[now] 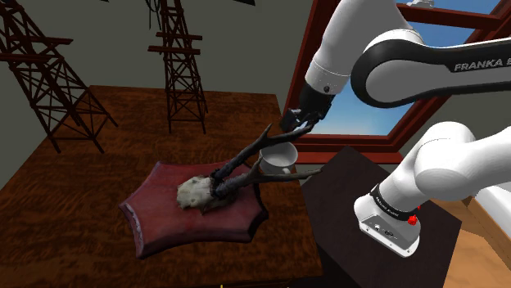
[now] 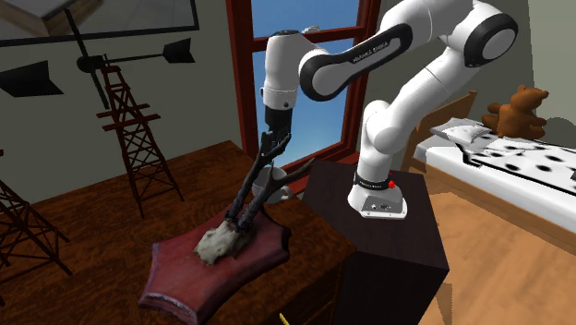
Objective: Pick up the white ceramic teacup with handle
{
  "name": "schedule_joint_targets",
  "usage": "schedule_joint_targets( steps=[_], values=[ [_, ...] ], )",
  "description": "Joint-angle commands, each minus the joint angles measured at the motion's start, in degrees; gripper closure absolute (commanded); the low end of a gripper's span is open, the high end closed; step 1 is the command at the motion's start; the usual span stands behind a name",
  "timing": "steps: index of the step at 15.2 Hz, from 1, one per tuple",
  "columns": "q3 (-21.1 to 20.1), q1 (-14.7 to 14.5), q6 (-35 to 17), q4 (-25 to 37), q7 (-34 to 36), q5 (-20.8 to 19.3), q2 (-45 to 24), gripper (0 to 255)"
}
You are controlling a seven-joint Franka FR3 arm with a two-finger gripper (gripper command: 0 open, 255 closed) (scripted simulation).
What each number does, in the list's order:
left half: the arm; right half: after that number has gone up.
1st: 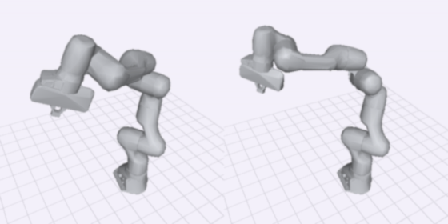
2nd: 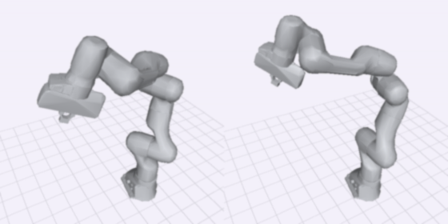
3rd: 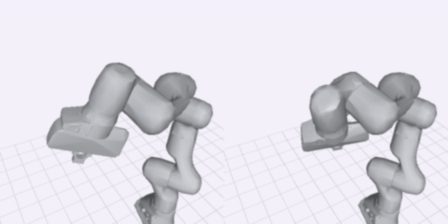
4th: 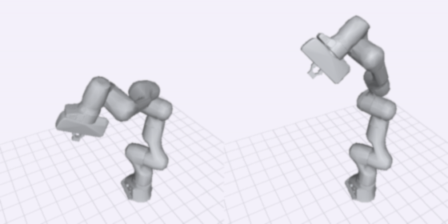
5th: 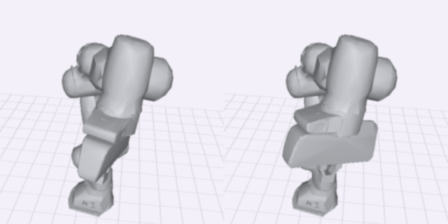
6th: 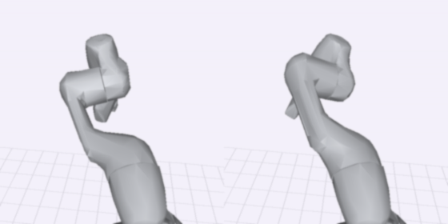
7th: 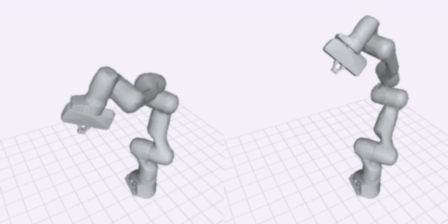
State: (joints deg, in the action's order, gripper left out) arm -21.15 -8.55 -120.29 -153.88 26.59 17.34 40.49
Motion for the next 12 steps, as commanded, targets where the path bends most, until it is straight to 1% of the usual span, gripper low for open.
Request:
schedule_joint_targets(
  steps=[1, 2, 8, 9, 11, 12],
  values=[
    [-2.93, -0.76, -3.18, -0.65, 2.52, 1.18, -2.36, 0],
    [-2.95, -0.75, -3.18, -0.65, 2.52, 1.19, -2.36, 0],
    [-4.31, -0.92, -8.88, -3.73, 2.33, 2.19, -5.0, 0],
    [-4.69, -0.94, -10.45, -4.46, 2.28, 2.44, -5.84, 0],
    [-4.69, -0.94, -10.45, -4.47, 2.28, 2.44, -5.84, 0],
    [-4.67, -0.97, -10.33, -4.46, 2.3, 2.45, -5.73, 255]
  ],
)
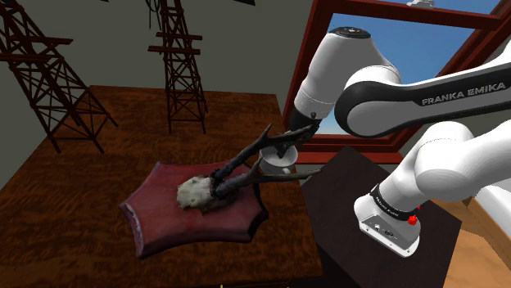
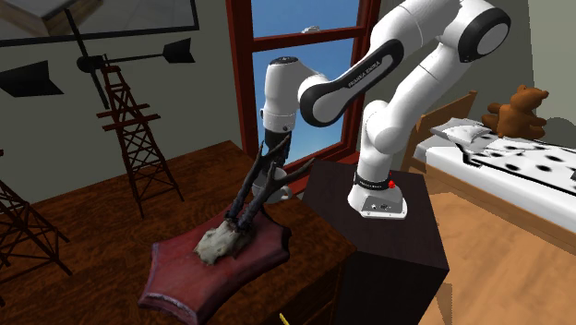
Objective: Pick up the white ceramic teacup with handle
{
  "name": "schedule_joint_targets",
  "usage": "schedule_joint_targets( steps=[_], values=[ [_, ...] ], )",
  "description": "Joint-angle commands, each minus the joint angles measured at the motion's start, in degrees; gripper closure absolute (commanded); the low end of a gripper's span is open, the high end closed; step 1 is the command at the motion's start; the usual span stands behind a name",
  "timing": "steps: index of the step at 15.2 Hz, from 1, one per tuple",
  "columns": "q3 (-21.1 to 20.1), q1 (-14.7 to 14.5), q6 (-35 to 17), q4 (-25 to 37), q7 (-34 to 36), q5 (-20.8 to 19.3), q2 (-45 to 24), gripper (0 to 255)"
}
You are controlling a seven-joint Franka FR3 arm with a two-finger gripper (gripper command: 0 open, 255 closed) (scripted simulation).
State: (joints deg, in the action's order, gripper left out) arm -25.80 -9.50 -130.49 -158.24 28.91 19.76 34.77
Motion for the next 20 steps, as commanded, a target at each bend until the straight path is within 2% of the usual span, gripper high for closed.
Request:
schedule_joint_targets(
  steps=[1, 9, 20],
  values=[
    [-0.04, -0.01, -0.17, -0.08, 0.0, 0.03, -0.07, 255],
    [-0.04, 0.01, -0.25, -0.11, -0.03, 0.03, -0.13, 255],
    [2.42, 0.37, 10.09, 5.66, 0.32, -1.79, 4.5, 255]
  ],
)
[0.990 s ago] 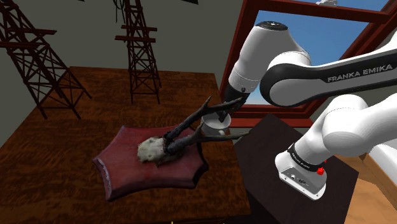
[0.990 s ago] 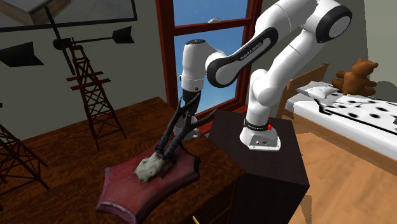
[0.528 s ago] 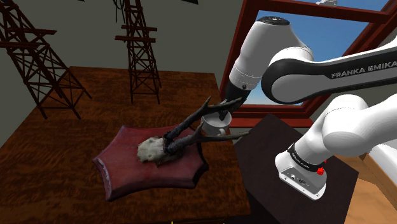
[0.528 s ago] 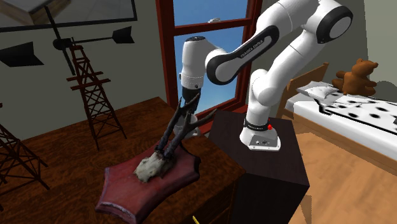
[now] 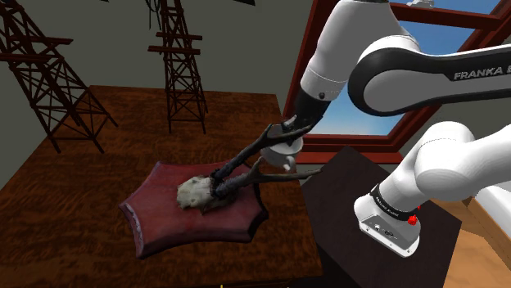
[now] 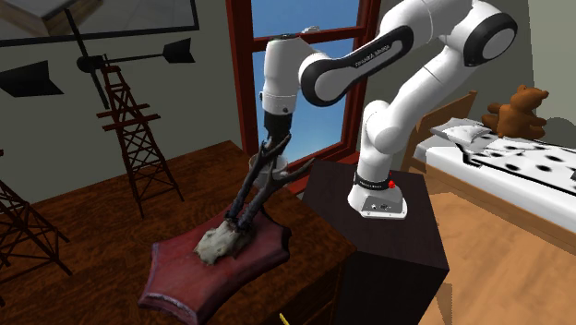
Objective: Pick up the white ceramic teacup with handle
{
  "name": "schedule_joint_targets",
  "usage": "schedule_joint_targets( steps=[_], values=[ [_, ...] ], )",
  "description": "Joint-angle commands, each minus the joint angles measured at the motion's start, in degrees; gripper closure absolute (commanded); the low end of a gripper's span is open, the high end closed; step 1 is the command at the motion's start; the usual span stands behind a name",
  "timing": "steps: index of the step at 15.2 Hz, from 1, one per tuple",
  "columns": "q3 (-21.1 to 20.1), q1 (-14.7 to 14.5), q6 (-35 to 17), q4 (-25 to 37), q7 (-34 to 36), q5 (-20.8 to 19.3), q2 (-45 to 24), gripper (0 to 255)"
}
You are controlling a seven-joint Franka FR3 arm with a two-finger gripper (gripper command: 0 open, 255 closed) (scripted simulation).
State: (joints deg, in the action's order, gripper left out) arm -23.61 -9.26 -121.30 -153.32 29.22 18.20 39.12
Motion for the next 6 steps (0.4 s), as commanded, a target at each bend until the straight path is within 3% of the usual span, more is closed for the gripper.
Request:
schedule_joint_targets(
  steps=[1, 6],
  values=[
    [0.42, 0.17, 1.77, 1.33, 0.06, -0.4, 0.44, 255],
    [1.05, 0.33, 4.48, 3.28, 0.18, -0.93, 1.21, 255]
  ],
)
